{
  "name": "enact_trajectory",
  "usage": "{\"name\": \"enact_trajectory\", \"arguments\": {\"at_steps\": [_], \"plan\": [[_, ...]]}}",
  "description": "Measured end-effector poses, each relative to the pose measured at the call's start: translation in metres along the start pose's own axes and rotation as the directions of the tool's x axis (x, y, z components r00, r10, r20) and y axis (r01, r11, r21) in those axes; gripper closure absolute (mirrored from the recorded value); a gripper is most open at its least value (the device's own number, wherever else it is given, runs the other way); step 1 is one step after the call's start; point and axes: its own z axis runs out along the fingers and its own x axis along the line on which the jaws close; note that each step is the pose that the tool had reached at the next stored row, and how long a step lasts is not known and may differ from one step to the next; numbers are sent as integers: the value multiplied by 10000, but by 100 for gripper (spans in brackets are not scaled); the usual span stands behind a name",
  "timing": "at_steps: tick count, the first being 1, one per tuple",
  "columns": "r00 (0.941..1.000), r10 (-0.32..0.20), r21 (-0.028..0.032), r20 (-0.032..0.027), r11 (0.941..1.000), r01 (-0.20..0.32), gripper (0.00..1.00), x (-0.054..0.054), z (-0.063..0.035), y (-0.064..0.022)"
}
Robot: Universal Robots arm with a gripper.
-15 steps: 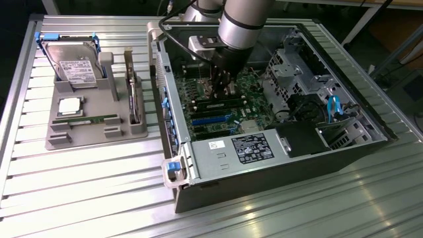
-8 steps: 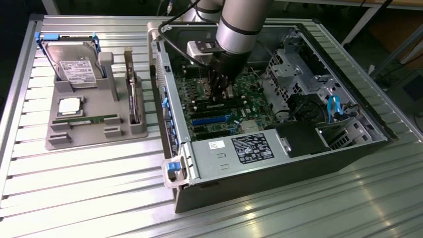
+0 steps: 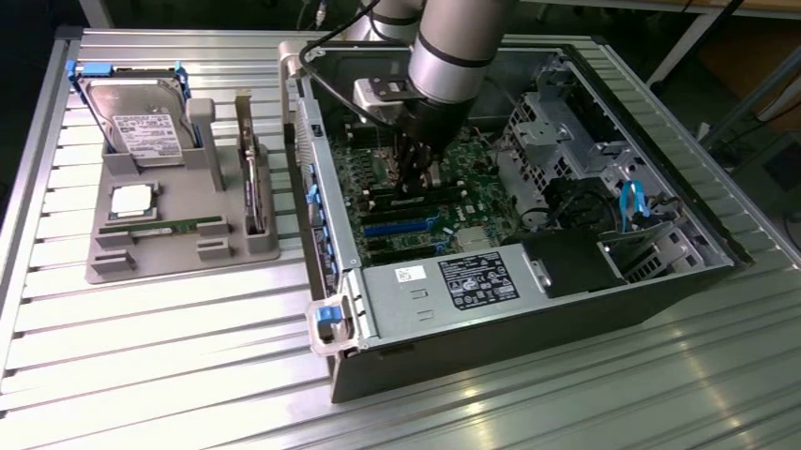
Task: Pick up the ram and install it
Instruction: 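Press down the ram until it locks into place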
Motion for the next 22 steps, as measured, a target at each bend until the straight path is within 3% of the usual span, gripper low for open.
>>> {"name": "enact_trajectory", "arguments": {"at_steps": [2, 5, 11, 22], "plan": [[10000, -1, -108, -3, 9999, 1, 89, 2, -43, 3], [10000, -4, -180, 1, 9998, 4, 89, 8, -107, 7], [10000, -8, -215, 2, 9998, 8, 89, 12, -157, 4], [10000, -5, -225, 4, 9997, 5, 89, 32, -186, -463]]}}
